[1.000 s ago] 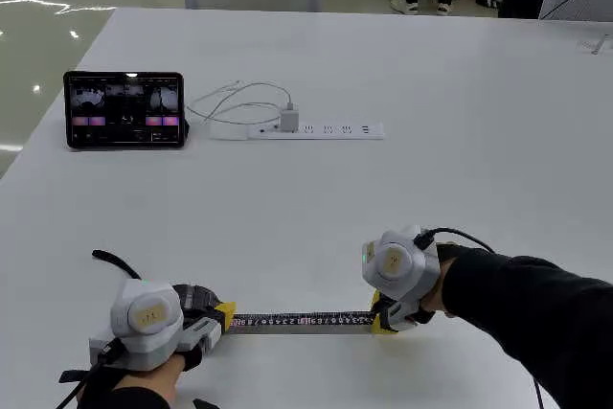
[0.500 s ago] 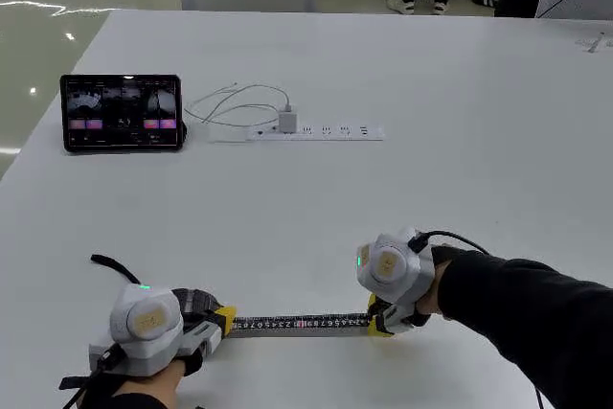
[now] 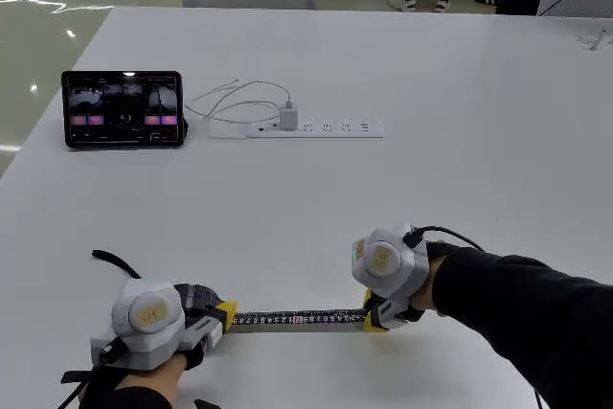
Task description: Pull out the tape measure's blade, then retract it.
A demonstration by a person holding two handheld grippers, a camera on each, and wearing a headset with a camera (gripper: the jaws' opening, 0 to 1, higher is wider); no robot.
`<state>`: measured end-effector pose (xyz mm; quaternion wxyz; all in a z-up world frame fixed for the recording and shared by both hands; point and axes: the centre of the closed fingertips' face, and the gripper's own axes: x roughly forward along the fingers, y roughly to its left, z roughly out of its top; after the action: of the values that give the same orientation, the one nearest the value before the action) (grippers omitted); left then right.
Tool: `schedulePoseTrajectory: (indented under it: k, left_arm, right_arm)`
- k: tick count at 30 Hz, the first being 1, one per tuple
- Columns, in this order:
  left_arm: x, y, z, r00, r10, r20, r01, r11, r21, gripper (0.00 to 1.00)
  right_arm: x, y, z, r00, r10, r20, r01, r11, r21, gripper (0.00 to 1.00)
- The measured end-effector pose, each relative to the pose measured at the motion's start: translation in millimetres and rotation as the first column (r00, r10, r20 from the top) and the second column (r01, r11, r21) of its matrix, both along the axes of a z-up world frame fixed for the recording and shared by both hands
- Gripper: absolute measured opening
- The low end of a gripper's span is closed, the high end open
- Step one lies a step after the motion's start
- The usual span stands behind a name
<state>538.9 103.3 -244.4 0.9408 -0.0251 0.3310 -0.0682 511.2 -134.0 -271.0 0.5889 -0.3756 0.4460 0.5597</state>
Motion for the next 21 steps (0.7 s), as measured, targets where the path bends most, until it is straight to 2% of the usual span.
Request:
schedulePoseTrajectory:
  k: [21]
  left_arm:
    - [-0.5,0.5,-0.5,1.000,0.003,-0.007,-0.003,1.000,-0.001,0.64]
  right_arm:
    - [0.6,7.5,-0.1,1.000,0.006,0.002,-0.006,1.000,0.000,0.09]
